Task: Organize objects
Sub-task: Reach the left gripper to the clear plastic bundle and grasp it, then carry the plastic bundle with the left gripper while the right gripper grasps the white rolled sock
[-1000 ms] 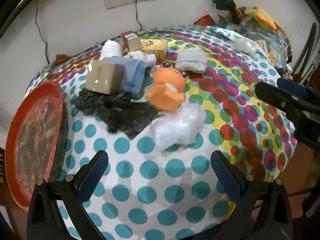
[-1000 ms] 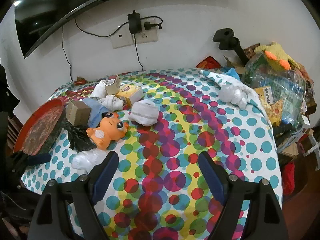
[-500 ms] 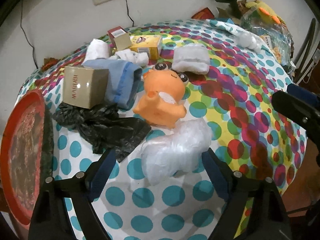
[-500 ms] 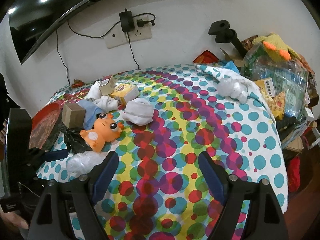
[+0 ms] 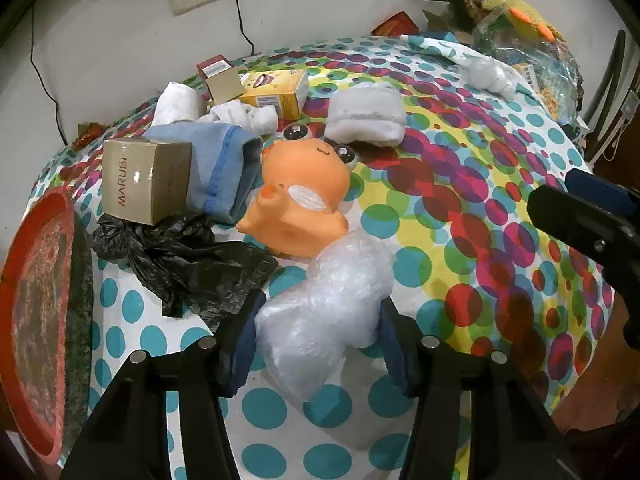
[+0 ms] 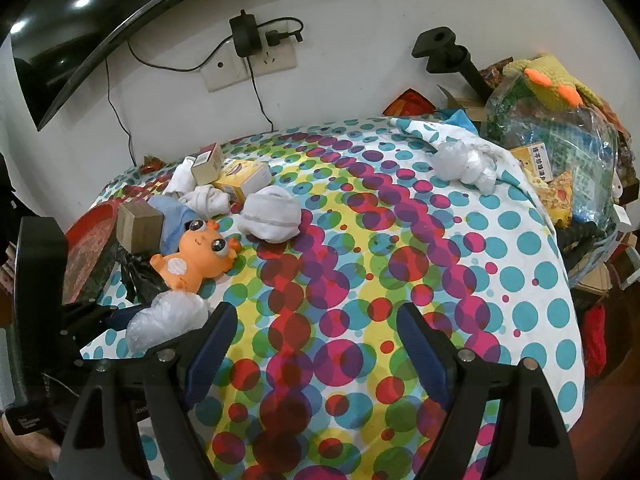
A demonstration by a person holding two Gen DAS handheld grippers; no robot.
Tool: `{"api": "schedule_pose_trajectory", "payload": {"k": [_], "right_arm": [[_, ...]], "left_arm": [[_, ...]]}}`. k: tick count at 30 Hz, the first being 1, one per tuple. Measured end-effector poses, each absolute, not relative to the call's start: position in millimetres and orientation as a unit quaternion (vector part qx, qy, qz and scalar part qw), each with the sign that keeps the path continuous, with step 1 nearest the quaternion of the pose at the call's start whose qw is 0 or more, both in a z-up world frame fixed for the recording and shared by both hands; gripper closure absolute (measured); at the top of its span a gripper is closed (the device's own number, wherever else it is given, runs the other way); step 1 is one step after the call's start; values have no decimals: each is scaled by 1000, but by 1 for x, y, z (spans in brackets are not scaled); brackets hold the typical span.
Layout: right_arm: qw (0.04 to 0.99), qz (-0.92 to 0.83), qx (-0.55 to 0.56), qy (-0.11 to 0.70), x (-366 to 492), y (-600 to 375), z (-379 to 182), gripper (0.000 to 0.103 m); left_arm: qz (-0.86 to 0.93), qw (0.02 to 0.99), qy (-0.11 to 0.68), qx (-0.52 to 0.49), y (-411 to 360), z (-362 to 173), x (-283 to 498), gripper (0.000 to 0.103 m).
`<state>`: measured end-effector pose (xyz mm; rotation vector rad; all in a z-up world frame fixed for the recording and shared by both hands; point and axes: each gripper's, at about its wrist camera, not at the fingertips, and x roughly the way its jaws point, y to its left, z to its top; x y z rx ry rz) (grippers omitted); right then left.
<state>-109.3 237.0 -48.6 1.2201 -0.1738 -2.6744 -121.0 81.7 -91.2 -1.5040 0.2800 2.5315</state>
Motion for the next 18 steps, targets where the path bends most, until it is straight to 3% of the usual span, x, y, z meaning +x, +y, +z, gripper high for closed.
{"api": "schedule_pose_trajectory", "payload": {"k": [18], "right_arm": [[105, -908, 405, 11, -162, 195, -53, 19]], "left_arm": [[863, 86, 66, -493, 47, -64, -93, 54]]}}
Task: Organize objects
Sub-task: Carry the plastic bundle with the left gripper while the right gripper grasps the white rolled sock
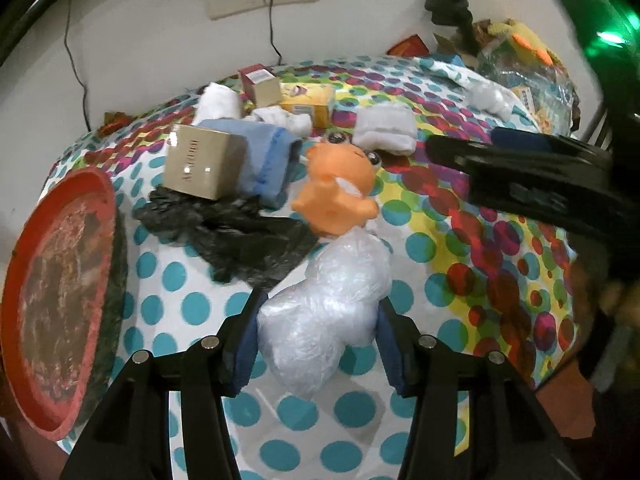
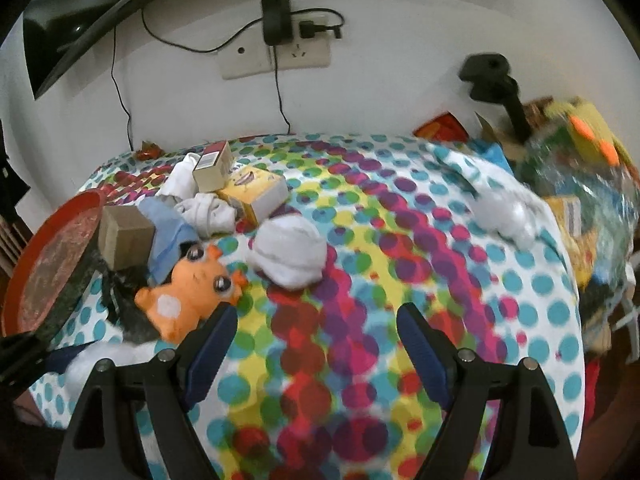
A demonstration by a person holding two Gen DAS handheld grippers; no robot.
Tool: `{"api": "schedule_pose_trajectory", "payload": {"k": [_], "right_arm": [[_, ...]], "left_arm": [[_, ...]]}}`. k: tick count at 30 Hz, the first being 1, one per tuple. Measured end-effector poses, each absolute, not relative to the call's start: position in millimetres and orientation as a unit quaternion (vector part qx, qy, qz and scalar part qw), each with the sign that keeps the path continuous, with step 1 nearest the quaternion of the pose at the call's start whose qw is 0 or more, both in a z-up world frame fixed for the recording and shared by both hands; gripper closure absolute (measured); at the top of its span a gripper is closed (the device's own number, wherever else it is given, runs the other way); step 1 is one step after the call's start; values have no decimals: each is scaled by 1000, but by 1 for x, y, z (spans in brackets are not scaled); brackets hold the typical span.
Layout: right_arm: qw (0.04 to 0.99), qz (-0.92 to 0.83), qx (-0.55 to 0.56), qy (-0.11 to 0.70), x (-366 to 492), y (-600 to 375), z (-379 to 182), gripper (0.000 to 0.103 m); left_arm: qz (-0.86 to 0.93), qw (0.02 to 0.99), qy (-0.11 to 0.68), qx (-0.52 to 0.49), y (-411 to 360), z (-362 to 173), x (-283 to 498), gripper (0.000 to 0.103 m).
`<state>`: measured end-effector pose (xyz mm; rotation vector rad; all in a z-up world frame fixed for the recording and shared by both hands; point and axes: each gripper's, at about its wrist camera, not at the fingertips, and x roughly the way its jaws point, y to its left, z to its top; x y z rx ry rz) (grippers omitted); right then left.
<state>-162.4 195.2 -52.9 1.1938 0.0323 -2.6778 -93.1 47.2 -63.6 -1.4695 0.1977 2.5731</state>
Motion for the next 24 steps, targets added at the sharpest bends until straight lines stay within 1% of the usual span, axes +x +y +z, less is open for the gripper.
{"api": "schedule_pose_trajectory", "payload": {"k": [10, 14, 22, 23, 24], "right_arm": [[92, -906, 412, 32, -213, 175, -67, 19], [92, -905, 412, 50, -220, 163, -73, 19], [89, -903, 417, 44, -228, 158, -85, 19], [92, -903, 417, 41, -227, 158, -85, 24], [95, -902, 418, 40, -227, 158, -85, 32]], "left_arm": [[872, 76, 50, -481, 17, -44, -84, 54], [871, 77, 27, -485, 0, -36, -84, 54], [880, 30, 23, -473, -46, -21, -88, 54], [880, 25, 22, -473, -51, -21, -89, 54], [880, 16, 19, -473, -58, -21, -89, 54]]}}
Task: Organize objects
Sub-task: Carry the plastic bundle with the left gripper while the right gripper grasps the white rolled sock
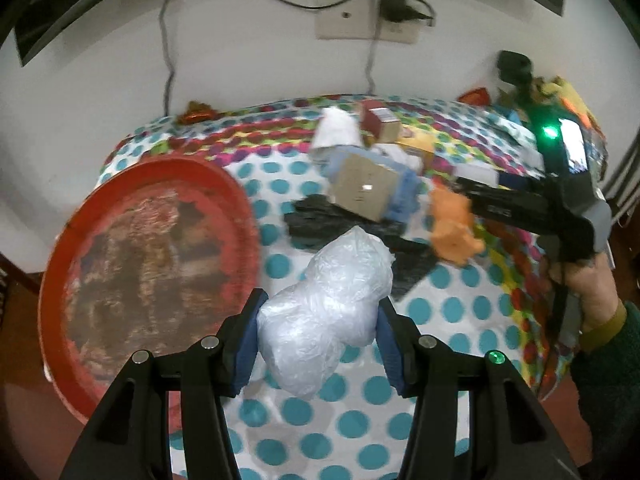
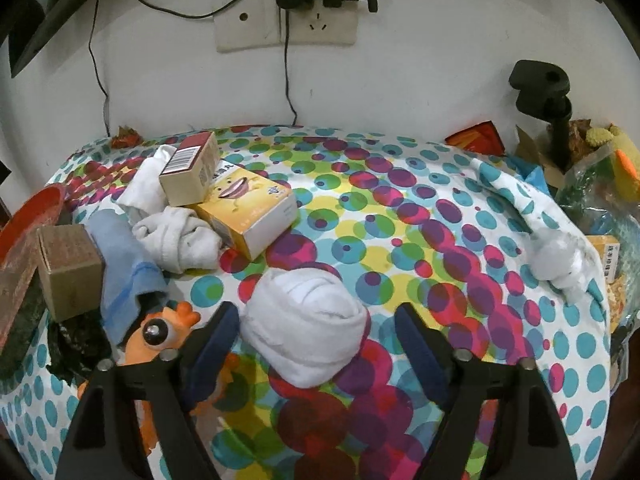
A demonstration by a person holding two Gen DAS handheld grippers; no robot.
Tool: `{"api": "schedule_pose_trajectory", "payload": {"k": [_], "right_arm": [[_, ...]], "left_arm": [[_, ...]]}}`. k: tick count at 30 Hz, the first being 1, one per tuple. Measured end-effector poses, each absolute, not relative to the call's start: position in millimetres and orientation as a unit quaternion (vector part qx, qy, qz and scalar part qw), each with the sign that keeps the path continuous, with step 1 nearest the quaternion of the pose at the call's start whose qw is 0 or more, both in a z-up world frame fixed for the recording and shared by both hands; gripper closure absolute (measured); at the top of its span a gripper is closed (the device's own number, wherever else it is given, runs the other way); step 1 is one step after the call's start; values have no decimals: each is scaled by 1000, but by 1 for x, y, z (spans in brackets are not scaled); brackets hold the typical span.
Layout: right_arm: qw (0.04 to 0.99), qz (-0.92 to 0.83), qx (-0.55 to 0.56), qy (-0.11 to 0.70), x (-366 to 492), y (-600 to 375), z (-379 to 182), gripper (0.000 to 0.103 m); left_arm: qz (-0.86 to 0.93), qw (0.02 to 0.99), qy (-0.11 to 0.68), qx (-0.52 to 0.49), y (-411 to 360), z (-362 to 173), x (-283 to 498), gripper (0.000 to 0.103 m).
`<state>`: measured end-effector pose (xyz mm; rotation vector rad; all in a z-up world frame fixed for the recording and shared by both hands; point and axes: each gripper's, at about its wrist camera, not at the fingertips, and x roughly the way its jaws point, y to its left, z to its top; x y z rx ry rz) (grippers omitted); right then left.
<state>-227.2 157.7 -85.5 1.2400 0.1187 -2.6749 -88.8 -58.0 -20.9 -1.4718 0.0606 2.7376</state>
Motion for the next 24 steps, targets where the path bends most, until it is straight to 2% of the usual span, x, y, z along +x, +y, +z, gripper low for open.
{"api": "schedule_pose_trajectory", "payload": {"k": [2, 4, 24], "right_arm": [[99, -901, 420, 38, -227, 156, -88, 37], [106, -901, 420, 29, -227, 155, -88, 47], [49, -912, 407, 17, -227, 163, -87, 50]], "left_arm": [[880, 7, 17, -474, -68, -22, -89, 54], [880, -3, 15, -476, -78, -24, -89, 54], [862, -124, -6, -492, -194, -51, -96, 54]]}}
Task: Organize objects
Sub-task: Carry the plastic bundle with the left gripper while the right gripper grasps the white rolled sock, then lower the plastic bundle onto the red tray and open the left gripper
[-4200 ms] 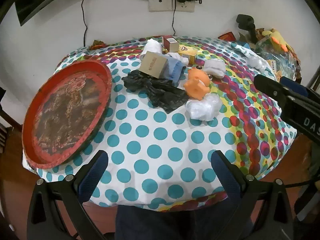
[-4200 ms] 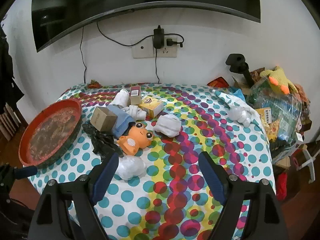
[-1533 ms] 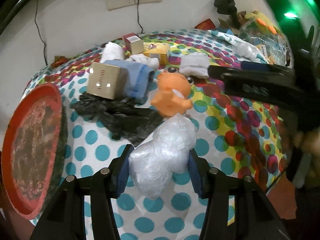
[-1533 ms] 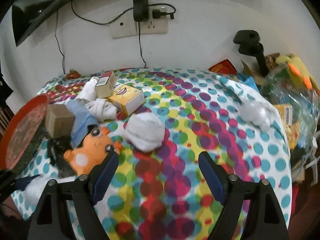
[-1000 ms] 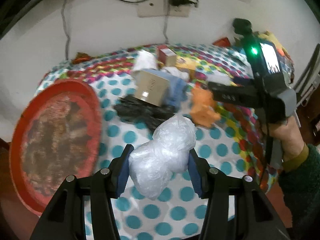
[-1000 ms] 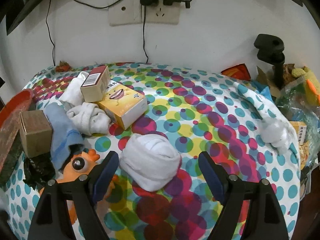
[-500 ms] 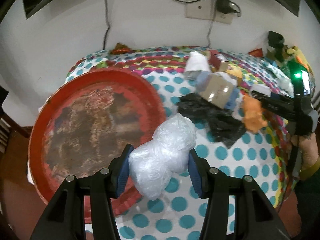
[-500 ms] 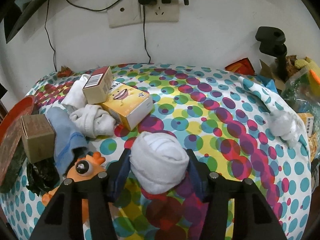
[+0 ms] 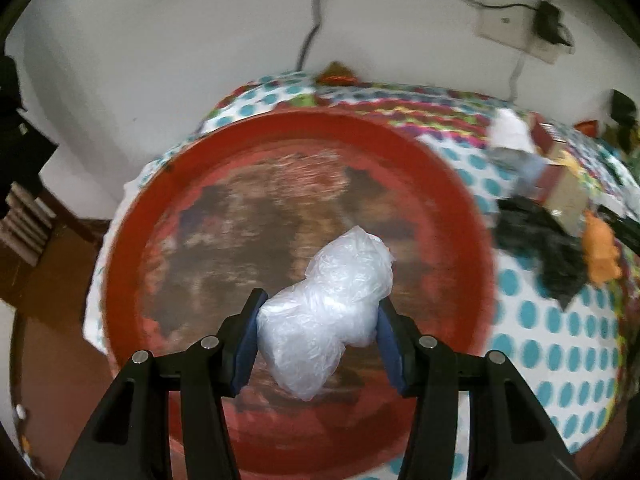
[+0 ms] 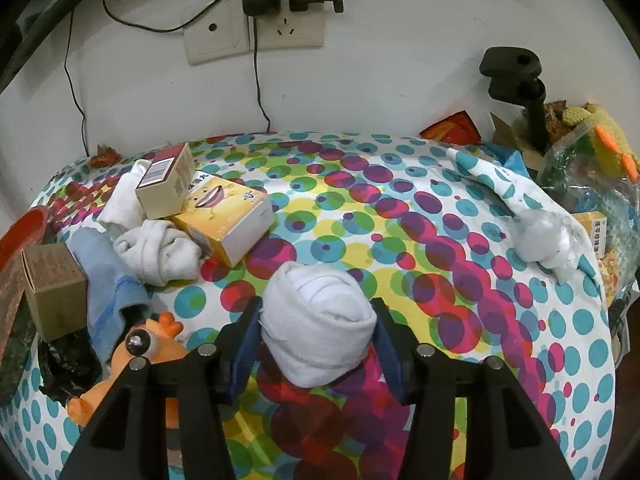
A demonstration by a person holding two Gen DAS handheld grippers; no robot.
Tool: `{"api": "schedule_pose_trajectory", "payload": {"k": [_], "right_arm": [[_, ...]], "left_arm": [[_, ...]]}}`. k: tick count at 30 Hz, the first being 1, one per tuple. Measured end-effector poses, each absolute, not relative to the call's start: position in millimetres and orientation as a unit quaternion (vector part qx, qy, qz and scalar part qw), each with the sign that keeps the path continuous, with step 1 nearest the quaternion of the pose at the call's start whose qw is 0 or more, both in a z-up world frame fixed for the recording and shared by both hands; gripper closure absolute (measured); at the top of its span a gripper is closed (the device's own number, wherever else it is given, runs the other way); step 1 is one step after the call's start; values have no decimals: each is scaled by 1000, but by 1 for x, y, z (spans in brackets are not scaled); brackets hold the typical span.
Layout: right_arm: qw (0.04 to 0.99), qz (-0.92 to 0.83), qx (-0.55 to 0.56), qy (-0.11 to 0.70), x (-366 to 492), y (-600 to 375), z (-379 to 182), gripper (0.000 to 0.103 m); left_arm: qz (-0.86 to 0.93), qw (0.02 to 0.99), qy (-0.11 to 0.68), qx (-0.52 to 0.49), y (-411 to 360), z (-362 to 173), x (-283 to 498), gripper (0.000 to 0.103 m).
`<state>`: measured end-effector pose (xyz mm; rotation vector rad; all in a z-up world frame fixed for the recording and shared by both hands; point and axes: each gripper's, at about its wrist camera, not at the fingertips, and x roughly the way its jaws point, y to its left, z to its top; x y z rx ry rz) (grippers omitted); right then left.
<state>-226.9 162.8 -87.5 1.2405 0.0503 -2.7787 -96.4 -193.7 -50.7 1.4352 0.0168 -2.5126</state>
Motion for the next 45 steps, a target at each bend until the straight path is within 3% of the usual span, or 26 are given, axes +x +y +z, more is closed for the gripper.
{"api": "schedule_pose_trajectory", "payload": {"k": [12, 33, 45], "right_arm": [[43, -912, 407, 21, -227, 163, -88, 50], [41, -912, 407, 23, -228, 162, -89, 49], [42, -912, 409, 21, -228, 162, -89, 49]], "left_arm": [[-840, 175, 26, 512, -250, -72, -99, 54], [-835, 176, 13, 521, -266, -90, -102, 50], [-839, 172, 21, 515, -266, -81, -95, 30]]}}
